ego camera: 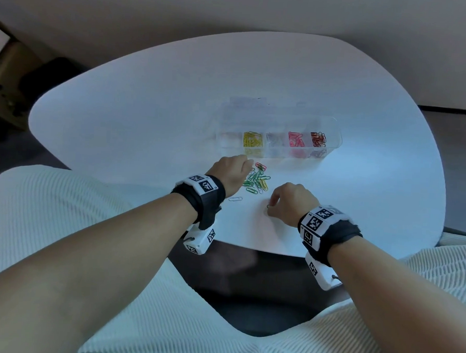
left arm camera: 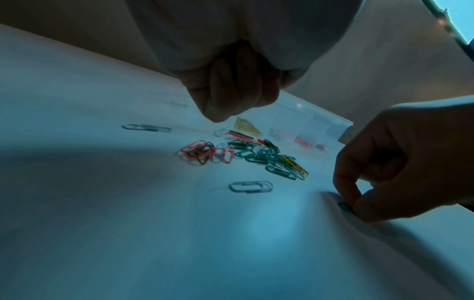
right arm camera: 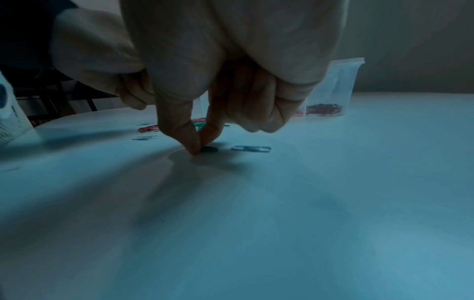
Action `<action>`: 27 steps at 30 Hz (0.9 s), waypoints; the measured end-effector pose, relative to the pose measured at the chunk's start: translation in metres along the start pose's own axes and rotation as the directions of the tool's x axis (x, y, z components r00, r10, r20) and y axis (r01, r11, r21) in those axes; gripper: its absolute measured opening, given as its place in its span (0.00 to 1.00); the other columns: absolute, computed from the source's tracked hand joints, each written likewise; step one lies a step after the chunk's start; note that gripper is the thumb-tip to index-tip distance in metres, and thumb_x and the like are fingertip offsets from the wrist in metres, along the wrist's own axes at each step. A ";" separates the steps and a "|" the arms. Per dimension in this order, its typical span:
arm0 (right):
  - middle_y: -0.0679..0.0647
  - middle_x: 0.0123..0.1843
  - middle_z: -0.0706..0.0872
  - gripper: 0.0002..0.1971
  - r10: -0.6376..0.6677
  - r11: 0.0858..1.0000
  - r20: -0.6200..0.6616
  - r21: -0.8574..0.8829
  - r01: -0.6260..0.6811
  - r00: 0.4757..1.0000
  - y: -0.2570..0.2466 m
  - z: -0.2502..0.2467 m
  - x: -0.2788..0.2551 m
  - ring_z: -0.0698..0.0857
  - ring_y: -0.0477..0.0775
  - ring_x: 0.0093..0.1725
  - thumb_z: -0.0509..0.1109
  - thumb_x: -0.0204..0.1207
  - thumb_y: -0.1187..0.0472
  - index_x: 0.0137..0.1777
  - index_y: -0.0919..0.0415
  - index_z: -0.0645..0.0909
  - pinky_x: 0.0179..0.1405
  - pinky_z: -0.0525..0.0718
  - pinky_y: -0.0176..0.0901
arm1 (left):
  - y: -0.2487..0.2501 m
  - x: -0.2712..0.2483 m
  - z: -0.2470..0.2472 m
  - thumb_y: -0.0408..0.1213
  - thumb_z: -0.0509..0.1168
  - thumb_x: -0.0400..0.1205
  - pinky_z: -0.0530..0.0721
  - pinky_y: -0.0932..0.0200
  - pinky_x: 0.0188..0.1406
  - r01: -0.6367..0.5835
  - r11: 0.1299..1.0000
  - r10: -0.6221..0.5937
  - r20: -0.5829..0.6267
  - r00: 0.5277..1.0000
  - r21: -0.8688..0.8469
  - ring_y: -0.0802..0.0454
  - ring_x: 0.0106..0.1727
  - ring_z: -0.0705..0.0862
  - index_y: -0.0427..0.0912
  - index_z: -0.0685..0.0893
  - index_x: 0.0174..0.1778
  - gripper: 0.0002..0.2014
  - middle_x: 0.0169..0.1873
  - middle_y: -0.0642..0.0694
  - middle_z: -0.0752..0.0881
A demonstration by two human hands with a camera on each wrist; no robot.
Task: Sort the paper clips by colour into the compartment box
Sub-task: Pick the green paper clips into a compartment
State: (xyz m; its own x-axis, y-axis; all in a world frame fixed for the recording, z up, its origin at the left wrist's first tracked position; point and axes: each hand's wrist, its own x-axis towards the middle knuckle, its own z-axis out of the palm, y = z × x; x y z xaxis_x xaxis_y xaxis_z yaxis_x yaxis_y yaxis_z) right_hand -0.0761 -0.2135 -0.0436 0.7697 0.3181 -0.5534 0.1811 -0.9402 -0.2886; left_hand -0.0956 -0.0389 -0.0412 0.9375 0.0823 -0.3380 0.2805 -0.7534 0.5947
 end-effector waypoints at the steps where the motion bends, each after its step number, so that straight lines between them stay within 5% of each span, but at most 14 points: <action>1: 0.51 0.43 0.86 0.07 0.001 1.000 -0.002 -0.001 -0.001 1.000 -0.001 0.001 0.000 0.86 0.54 0.40 0.77 0.67 0.50 0.40 0.49 0.85 0.36 0.81 0.39 | -0.001 0.000 0.002 0.46 0.48 0.89 0.67 0.53 0.35 -0.008 1.000 0.008 0.010 1.000 -0.004 0.44 0.34 0.71 0.40 0.67 0.36 0.19 0.27 0.48 0.71; 8: 0.53 0.44 0.85 0.09 0.002 0.997 -0.042 -0.076 -0.005 0.999 -0.001 -0.006 -0.001 0.85 0.57 0.41 0.76 0.70 0.49 0.45 0.52 0.86 0.39 0.82 0.42 | 0.006 -0.003 0.003 0.48 0.48 0.89 0.69 0.52 0.36 -0.030 0.995 0.022 0.084 0.996 0.096 0.42 0.35 0.74 0.43 0.64 0.46 0.13 0.29 0.48 0.73; 11: 0.53 0.43 0.86 0.14 0.028 0.996 -0.027 -0.082 -0.030 0.999 -0.002 -0.002 0.001 0.86 0.57 0.40 0.76 0.68 0.46 0.46 0.54 0.84 0.40 0.85 0.43 | 0.005 -0.005 0.006 0.40 0.48 0.89 0.75 0.50 0.37 -0.056 0.977 0.029 0.130 0.991 0.205 0.39 0.37 0.79 0.47 0.68 0.56 0.05 0.31 0.46 0.78; 14: 0.54 0.45 0.85 0.18 0.044 0.990 -0.008 -0.134 -0.045 0.999 -0.002 0.002 0.003 0.85 0.58 0.40 0.74 0.67 0.44 0.50 0.56 0.82 0.41 0.85 0.44 | 0.003 -0.006 0.008 0.34 0.50 0.88 0.80 0.50 0.45 -0.066 0.964 0.014 0.201 0.979 0.257 0.40 0.44 0.81 0.52 0.71 0.67 0.15 0.44 0.46 0.82; 20: 0.55 0.42 0.84 0.17 0.050 0.985 0.022 -0.164 -0.046 0.998 -0.004 0.001 -0.001 0.83 0.58 0.38 0.68 0.71 0.44 0.46 0.58 0.81 0.37 0.80 0.41 | 0.005 -0.005 0.005 0.53 0.62 0.83 0.74 0.57 0.48 -0.133 0.904 0.073 0.160 0.984 0.406 0.44 0.57 0.83 0.57 0.82 0.58 0.11 0.55 0.48 0.86; 23: 0.56 0.38 0.81 0.13 0.054 0.987 0.095 0.146 -0.068 0.994 -0.002 -0.005 0.000 0.79 0.57 0.36 0.61 0.77 0.53 0.39 0.62 0.78 0.35 0.74 0.42 | 0.005 -0.005 0.006 0.50 0.63 0.81 0.74 0.58 0.48 -0.133 0.868 0.055 0.173 0.983 0.478 0.45 0.58 0.83 0.59 0.83 0.58 0.10 0.57 0.49 0.86; 24: 0.55 0.33 0.77 0.12 0.060 0.925 0.131 0.365 -0.104 0.990 -0.001 -0.009 -0.001 0.74 0.56 0.31 0.58 0.77 0.57 0.34 0.61 0.74 0.31 0.69 0.42 | 0.005 -0.004 0.007 0.49 0.63 0.81 0.74 0.57 0.47 -0.127 0.862 0.042 0.181 0.983 0.490 0.45 0.57 0.84 0.59 0.84 0.57 0.10 0.57 0.49 0.86; 27: 0.53 0.26 0.60 0.12 0.075 0.498 0.218 0.837 -0.226 0.973 0.002 -0.017 -0.002 0.54 0.50 0.24 0.55 0.71 0.65 0.29 0.54 0.59 0.23 0.54 0.38 | 0.006 -0.003 0.009 0.46 0.62 0.82 0.74 0.57 0.43 -0.135 0.847 0.044 0.184 0.982 0.515 0.44 0.53 0.84 0.56 0.85 0.54 0.09 0.53 0.48 0.87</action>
State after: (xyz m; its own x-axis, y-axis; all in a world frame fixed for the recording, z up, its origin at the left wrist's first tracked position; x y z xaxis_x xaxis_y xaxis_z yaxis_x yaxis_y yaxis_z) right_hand -0.0667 -0.2181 -0.0304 0.6289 0.2658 -0.7306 -0.5965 -0.4378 -0.6727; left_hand -0.0990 -0.0495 -0.0432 0.8950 -0.0725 -0.4401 0.0054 -0.9849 0.1732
